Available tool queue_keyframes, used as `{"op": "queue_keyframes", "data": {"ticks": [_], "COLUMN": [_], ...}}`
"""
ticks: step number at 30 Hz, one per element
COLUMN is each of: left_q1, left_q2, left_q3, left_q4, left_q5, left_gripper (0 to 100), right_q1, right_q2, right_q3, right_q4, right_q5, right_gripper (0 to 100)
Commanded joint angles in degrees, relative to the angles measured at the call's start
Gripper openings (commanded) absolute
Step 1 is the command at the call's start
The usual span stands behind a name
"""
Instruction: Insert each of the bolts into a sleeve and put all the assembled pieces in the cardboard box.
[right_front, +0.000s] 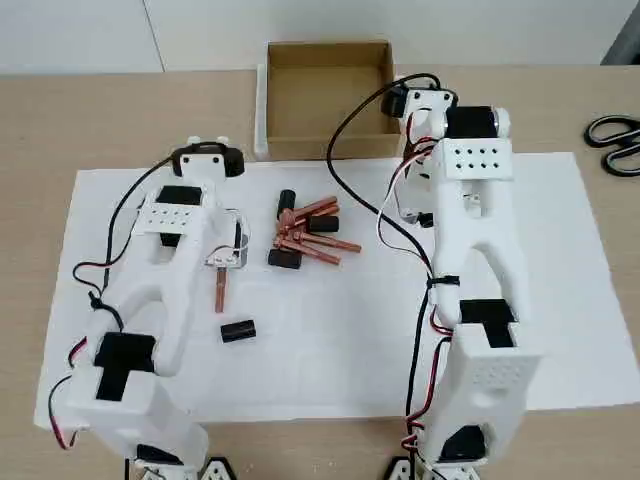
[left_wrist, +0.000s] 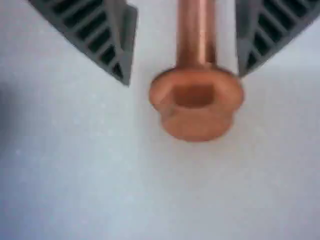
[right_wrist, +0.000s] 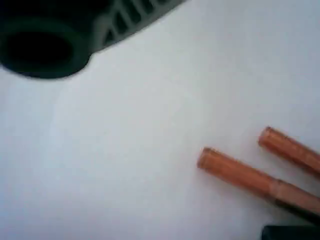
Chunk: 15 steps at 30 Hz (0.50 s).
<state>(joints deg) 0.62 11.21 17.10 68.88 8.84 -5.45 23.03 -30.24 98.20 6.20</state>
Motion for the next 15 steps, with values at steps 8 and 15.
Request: {"op": "queue_keyframes", "data": {"ticks": [8, 15], "left_q1": [0.1, 0.2], "left_q2": [0.7, 0.6], "left_q3": [-0.4, -0.4], "left_q4": [-1.4, -1.1], "left_q5": [0.8, 1.5], "left_gripper": [10, 4], "right_q1": [0.1, 0.1], "right_q2": [-4.3, -4.3], "right_q3": [-2.7, -2.7], "right_q4": [0.7, 0.7], "right_q5": [0.2, 0.2], "right_gripper": [10.0, 10.0]}}
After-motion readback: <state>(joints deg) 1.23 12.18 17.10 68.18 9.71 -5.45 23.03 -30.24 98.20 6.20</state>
